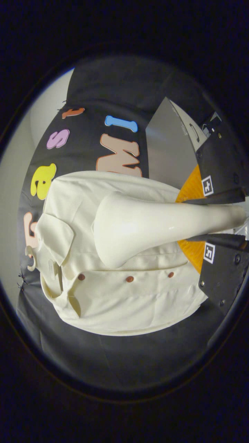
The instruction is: Iron the clothes twice with a garment steamer, once on the left side and once on the right side.
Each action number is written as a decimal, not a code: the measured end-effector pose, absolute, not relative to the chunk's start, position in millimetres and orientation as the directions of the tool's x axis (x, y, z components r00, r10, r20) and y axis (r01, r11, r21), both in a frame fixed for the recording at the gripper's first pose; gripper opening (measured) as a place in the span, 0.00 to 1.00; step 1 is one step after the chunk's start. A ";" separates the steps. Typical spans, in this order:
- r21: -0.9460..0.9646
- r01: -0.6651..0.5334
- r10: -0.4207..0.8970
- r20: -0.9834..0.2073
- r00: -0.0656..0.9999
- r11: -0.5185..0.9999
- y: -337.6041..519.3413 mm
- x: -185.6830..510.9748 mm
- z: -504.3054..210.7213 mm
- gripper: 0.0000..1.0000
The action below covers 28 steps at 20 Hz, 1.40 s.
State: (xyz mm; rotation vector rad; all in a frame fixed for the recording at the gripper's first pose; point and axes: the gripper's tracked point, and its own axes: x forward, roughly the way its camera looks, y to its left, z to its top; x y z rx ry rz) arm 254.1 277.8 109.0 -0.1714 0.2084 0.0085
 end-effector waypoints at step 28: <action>-0.124 0.101 -0.132 -0.274 0.953 0.987 255.1 263.2 -9.7 0.35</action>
